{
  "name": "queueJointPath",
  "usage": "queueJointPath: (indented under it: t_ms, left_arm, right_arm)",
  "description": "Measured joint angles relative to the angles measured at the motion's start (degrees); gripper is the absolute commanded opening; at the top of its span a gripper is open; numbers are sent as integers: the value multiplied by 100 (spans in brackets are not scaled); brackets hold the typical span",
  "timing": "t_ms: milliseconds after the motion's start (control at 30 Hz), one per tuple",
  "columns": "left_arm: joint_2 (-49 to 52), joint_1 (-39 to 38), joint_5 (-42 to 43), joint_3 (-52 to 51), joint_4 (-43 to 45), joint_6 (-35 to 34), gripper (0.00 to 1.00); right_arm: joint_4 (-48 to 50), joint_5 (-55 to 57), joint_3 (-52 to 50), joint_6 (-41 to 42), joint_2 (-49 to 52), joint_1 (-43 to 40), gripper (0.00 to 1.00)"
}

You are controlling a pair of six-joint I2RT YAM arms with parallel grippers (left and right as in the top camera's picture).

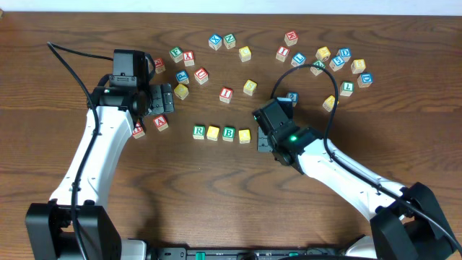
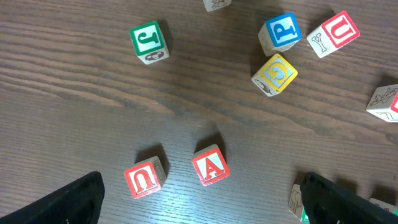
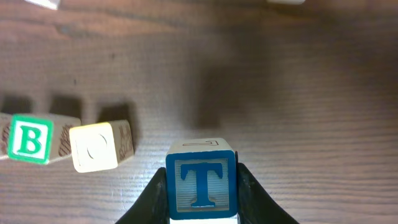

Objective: Spell out ROBOT
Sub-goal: 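Carry the blue T block toward the right of the yellow O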

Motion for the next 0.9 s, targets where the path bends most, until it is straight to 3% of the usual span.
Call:
queueJointPath:
  t_ms: [900]
  left_arm:
    - [0, 0, 0, 0, 0, 0, 99]
  right_arm:
    - [595, -374, -96, -55, 466, 7, 13]
